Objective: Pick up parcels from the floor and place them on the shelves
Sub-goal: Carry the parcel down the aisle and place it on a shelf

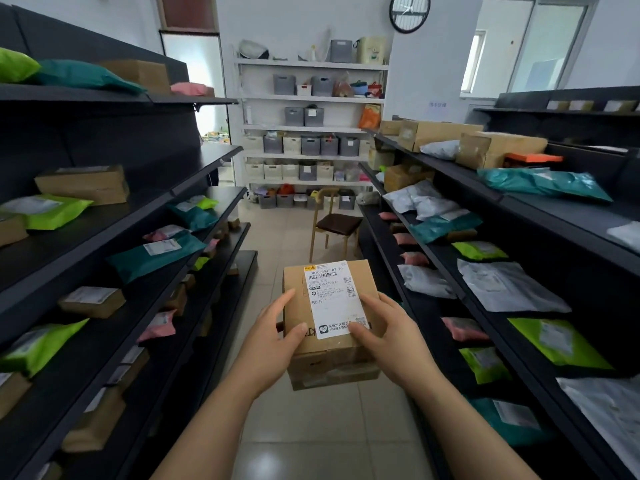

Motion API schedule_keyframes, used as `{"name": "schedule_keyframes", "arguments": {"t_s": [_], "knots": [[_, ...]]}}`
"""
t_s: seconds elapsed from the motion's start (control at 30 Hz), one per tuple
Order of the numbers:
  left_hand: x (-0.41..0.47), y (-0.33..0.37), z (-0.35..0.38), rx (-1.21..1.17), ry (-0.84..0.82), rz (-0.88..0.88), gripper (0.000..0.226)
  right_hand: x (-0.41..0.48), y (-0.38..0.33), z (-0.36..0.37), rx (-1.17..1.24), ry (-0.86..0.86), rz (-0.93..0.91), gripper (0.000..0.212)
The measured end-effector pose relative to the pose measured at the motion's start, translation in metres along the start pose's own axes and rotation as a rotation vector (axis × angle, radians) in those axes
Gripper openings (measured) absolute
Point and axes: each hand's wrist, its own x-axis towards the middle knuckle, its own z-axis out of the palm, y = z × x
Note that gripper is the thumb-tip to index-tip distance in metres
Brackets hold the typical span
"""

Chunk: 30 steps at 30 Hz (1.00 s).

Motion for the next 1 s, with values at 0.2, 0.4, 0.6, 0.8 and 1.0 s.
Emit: {"name": "schedule_keyframes", "arguments": {"t_s": [0.2, 0.4, 0.6, 0.8, 1.0], "knots": [[0.079, 0.002, 0.034, 0.001, 0.064, -0.02, 0.063, 0.088, 0.033, -0.01, -0.012, -0.049, -0.061, 0.055], [0.147, -0.005, 0.045, 0.006, 0.104, -0.056, 0.062, 0.159, 0.055, 0.001, -0.018, -0.094, -0.076, 0.056], [0.223, -0.02, 0.046, 0.013, 0.119, -0.052, 0.06, 0.232, 0.07, 0.022, -0.045, -0.123, -0.08, 0.054], [0.337, -0.035, 0.024, -0.016, 0.096, -0.055, 0.062, 0.336, 0.069, 0.049, -0.045, -0.088, -0.081, 0.052], [0.447, -0.05, -0.006, -0.043, 0.078, -0.04, 0.066, 0.432, 0.066, 0.08, -0.022, -0.06, -0.075, 0.053]]}}
